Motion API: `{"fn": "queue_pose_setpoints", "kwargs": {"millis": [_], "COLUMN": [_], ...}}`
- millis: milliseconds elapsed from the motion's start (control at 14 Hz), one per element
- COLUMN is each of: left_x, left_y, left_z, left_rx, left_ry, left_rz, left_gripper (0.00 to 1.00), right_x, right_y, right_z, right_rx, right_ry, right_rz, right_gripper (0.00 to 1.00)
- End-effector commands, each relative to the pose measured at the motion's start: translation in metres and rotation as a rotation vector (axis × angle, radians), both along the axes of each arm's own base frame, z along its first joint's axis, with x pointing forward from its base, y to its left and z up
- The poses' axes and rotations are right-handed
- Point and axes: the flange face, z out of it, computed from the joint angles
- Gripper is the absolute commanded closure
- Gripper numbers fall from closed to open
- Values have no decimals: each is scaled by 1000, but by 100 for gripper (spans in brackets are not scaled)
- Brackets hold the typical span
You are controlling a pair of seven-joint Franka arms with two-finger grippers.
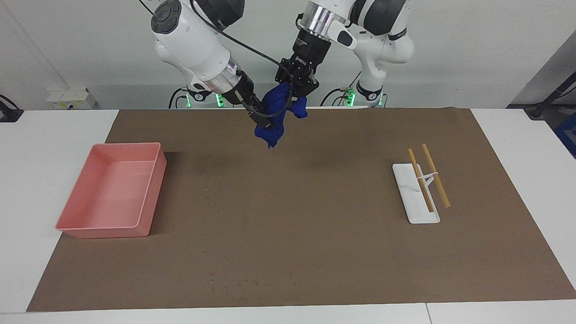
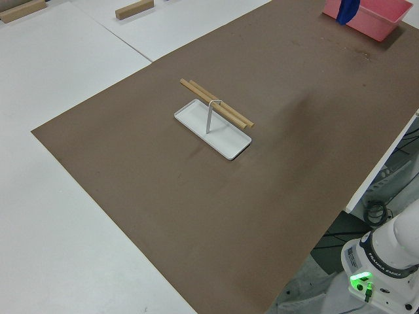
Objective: Wipe water with towel using both arms
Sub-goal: 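Grasp the cloth with the right gripper while the left gripper releases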
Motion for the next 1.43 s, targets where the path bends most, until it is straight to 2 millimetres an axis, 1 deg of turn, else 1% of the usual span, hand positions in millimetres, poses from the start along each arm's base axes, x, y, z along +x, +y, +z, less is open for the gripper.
{"fn": "queue_pose_setpoints", "kwargs": {"millis": [0, 71, 143, 214, 286, 357, 429, 929, 1000, 1071, 1143, 1214, 1286, 1357], "left_x": [5, 5, 6, 6, 6, 7, 7, 7, 7, 12, 17, 17, 22, 34], "left_y": [1, 1, 1, 1, 1, 1, 1, 2, 1, 8, 15, 19, 29, 49], "left_z": [6, 7, 8, 7, 7, 7, 8, 8, 4, 1, -2, -7, -14, -19], "left_rx": [-18, -28, -36, -36, -44, -41, -44, -27, -14, 7, 29, 56, 88, 125], "left_ry": [-14, -16, -23, -22, -22, -28, -29, -42, -37, -44, -52, -58, -63, -55], "left_rz": [34, 44, 47, 48, 58, 64, 69, 68, 62, 64, 60, 33, 10, 9], "left_gripper": [100, 100, 100, 100, 100, 100, 100, 100, 42, 0, 0, 0, 0, 0], "right_x": [3, 6, 7, 8, 8, 8, 9, 10, 10, 11, 12, 13, 14, 16], "right_y": [0, 1, 4, 5, 6, 5, 5, 1, 0, -1, -3, -5, -6, -9], "right_z": [9, 15, 17, 17, 17, 17, 17, 21, 21, 20, 18, 18, 18, 18], "right_rx": [83, 108, 115, 115, 116, 118, 119, 111, 108, 90, 67, 48, 37, 20], "right_ry": [-1, -17, -27, -30, -30, -29, -28, -49, -51, -62, -79, -101, -112, -130], "right_rz": [-15, -43, -65, -74, -73, -75, -76, -72, -71, -64, -52, -52, -52, -48], "right_gripper": [36, 36, 36, 38, 52, 79, 100, 100, 100, 100, 100, 100, 100, 100]}}
